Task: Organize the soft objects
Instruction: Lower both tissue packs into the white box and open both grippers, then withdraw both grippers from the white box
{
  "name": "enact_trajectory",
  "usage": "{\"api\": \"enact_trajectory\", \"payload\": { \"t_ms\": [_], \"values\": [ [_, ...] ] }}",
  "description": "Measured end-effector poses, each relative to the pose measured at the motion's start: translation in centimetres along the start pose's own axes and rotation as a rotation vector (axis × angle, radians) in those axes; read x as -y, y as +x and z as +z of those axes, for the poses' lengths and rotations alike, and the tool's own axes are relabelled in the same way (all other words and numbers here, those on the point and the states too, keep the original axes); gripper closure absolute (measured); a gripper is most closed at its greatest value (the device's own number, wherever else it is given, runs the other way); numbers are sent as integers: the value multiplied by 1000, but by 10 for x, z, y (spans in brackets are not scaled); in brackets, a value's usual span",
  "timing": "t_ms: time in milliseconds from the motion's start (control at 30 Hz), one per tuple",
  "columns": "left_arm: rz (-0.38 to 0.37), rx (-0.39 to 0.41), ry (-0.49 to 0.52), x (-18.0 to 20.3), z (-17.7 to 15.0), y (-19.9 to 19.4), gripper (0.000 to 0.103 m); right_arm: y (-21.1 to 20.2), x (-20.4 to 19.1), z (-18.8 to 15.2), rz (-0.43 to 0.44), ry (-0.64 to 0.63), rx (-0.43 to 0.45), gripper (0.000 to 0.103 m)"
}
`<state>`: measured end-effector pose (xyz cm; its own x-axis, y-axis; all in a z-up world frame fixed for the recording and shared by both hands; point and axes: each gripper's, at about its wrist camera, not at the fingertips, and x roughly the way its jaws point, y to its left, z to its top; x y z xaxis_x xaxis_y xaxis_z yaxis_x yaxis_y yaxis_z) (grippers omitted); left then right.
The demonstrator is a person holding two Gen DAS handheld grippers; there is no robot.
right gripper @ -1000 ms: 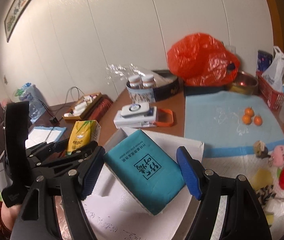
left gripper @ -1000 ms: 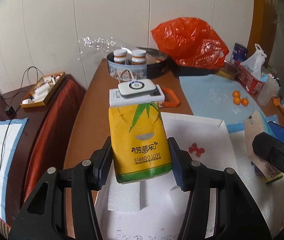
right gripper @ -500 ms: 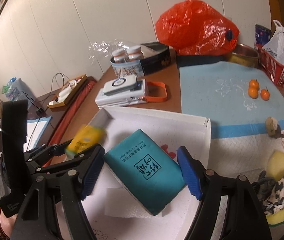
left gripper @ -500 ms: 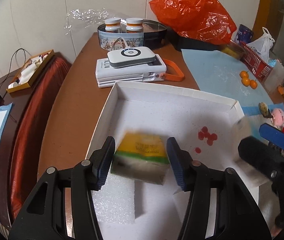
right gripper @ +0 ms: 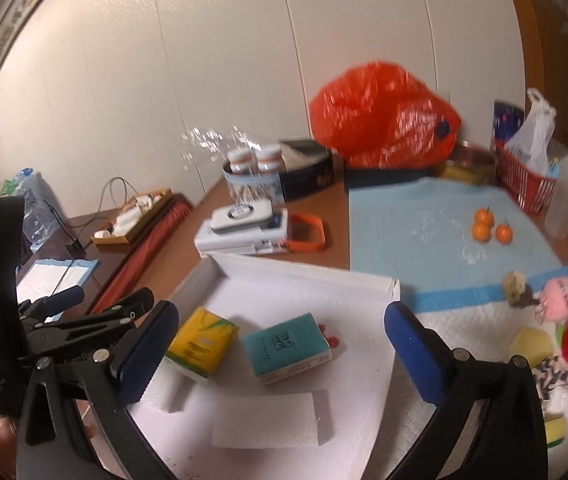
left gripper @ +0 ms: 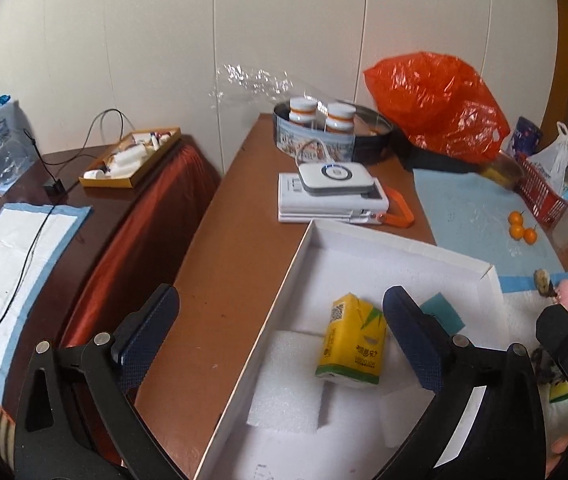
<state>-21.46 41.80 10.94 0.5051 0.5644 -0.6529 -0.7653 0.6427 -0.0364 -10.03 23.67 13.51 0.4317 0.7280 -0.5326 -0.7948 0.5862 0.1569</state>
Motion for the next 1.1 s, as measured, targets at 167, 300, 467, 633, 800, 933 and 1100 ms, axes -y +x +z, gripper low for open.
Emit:
{"api": "enact_trajectory", "payload": {
  "t_ms": [167,300,467,633,800,933,1100],
  "values": [
    [-22,24,-11,0,-3,-27,0,-34,-3,3,4,-2,100,0],
    [-25,41,-4,3,-8,-45,0,-56,-7,5,-5,-28,167,0],
    [-17,51,1,7,-15,-58,0,-67,-3,-1,-17,17,161,0],
    [-9,50,1,15,-23,-73,0,-66,1,-9,18,28,111,0],
    [2,49,13,29,-30,-86,0,-82,7,-12,23,14,153,0],
    [12,52,18,41,-35,-95,0,-85,16,-17,40,22,143,0],
    [6,52,19,58,-39,-102,0,-92,28,-19,46,15,139,0]
  ]
}}
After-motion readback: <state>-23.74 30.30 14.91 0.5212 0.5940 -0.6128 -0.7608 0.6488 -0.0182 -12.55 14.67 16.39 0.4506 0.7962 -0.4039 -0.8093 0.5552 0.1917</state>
